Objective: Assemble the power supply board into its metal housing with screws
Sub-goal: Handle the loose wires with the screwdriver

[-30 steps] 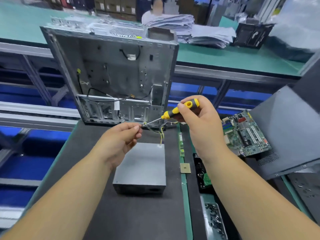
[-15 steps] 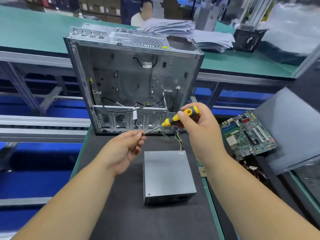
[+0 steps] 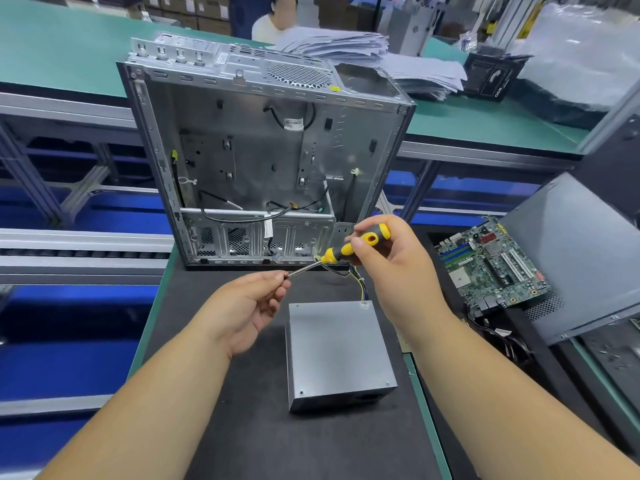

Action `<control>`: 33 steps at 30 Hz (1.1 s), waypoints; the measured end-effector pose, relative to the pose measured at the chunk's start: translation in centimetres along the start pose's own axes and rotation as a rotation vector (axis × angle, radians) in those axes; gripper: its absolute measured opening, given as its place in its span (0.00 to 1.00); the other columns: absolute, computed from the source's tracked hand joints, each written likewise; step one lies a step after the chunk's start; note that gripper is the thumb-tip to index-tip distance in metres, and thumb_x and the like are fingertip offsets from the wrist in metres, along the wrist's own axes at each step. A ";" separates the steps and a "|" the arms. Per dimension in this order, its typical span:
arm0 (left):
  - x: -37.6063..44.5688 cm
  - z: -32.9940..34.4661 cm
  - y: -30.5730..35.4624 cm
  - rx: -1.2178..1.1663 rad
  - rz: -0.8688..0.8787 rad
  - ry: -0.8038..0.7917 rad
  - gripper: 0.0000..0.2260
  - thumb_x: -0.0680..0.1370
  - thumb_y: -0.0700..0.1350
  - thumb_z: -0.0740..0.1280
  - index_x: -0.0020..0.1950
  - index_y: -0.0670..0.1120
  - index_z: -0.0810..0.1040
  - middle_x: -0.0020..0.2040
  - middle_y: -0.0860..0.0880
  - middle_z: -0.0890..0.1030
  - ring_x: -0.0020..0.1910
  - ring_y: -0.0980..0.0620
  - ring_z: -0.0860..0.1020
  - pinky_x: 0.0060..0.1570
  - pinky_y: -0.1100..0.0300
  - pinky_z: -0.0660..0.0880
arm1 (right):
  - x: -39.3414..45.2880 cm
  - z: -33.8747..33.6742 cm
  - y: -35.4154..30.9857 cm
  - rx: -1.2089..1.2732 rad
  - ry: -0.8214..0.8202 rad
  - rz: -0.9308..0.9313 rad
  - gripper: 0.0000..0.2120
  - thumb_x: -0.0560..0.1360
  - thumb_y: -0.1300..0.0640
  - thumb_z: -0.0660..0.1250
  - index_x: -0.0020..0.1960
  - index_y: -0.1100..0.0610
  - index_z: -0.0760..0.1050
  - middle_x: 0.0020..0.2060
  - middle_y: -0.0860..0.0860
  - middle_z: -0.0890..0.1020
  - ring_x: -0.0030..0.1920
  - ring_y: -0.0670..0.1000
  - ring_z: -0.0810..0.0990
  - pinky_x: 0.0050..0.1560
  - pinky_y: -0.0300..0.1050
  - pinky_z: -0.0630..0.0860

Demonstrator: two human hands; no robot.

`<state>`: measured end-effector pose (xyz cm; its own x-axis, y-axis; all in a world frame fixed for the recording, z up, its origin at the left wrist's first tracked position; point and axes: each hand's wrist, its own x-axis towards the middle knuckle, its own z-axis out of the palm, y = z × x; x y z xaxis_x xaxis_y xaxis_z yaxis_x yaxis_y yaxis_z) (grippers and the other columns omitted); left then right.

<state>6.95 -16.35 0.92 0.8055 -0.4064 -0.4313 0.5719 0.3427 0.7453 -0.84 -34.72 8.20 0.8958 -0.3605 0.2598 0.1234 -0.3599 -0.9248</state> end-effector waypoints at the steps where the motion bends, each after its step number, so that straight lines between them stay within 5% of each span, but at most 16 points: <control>1: 0.2 0.0 -0.1 0.005 0.001 0.010 0.04 0.78 0.36 0.67 0.50 0.39 0.81 0.36 0.49 0.84 0.30 0.59 0.79 0.29 0.70 0.75 | 0.0 -0.1 0.2 -0.008 -0.010 0.008 0.05 0.76 0.53 0.67 0.49 0.43 0.76 0.45 0.45 0.83 0.50 0.47 0.83 0.54 0.53 0.81; 9: 0.7 0.1 -0.2 0.019 -0.075 0.005 0.04 0.76 0.35 0.68 0.49 0.38 0.82 0.39 0.46 0.85 0.32 0.58 0.81 0.29 0.69 0.76 | 1.2 -1.0 0.8 -0.049 -0.096 0.064 0.14 0.75 0.60 0.61 0.53 0.42 0.72 0.49 0.43 0.84 0.55 0.49 0.83 0.61 0.58 0.76; 14: 1.0 0.6 -0.9 0.058 0.022 -0.047 0.05 0.78 0.38 0.67 0.51 0.40 0.82 0.45 0.44 0.86 0.42 0.54 0.85 0.38 0.66 0.79 | 1.9 -1.1 1.3 -0.051 -0.041 0.064 0.13 0.77 0.63 0.63 0.53 0.44 0.73 0.48 0.44 0.85 0.50 0.47 0.84 0.58 0.57 0.79; 18: 1.9 -0.6 -1.7 0.559 0.207 0.096 0.09 0.80 0.42 0.64 0.54 0.52 0.82 0.53 0.51 0.84 0.53 0.57 0.81 0.55 0.62 0.75 | 2.3 -0.7 1.5 -0.184 -0.127 0.023 0.16 0.79 0.62 0.63 0.53 0.40 0.70 0.48 0.39 0.83 0.48 0.42 0.82 0.48 0.44 0.78; 21: 2.2 -1.5 -2.4 0.907 0.275 0.109 0.11 0.77 0.41 0.67 0.50 0.59 0.80 0.50 0.58 0.81 0.48 0.63 0.78 0.45 0.72 0.70 | 2.3 0.1 1.6 -0.283 -0.216 0.004 0.16 0.80 0.63 0.63 0.54 0.41 0.69 0.47 0.37 0.81 0.45 0.39 0.80 0.38 0.29 0.71; 24: 2.5 -2.0 -3.4 1.018 0.270 0.060 0.12 0.75 0.41 0.70 0.52 0.59 0.78 0.53 0.57 0.78 0.51 0.62 0.76 0.50 0.71 0.70 | 2.4 0.4 1.4 -0.346 -0.247 -0.012 0.16 0.80 0.62 0.63 0.54 0.40 0.68 0.46 0.36 0.79 0.46 0.36 0.79 0.36 0.26 0.70; 28: 2.4 -2.2 -4.3 1.166 0.282 0.040 0.14 0.74 0.49 0.72 0.57 0.60 0.76 0.55 0.62 0.73 0.56 0.61 0.74 0.54 0.64 0.69 | 2.7 -0.9 1.3 -0.379 -0.195 -0.021 0.16 0.79 0.61 0.63 0.54 0.39 0.68 0.47 0.37 0.81 0.45 0.39 0.79 0.39 0.36 0.71; 33: 2.2 -1.8 -5.7 1.218 0.363 0.068 0.15 0.74 0.48 0.73 0.59 0.57 0.77 0.53 0.61 0.74 0.49 0.63 0.75 0.54 0.65 0.71 | 2.6 -3.0 2.0 -0.348 -0.132 0.001 0.15 0.79 0.65 0.63 0.54 0.44 0.70 0.46 0.38 0.82 0.46 0.39 0.80 0.38 0.26 0.70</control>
<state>5.75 -17.74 -5.23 0.9121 -0.3966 -0.1035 -0.1650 -0.5865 0.7930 0.46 -38.94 7.86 0.9459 -0.2553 0.2005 -0.0094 -0.6388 -0.7693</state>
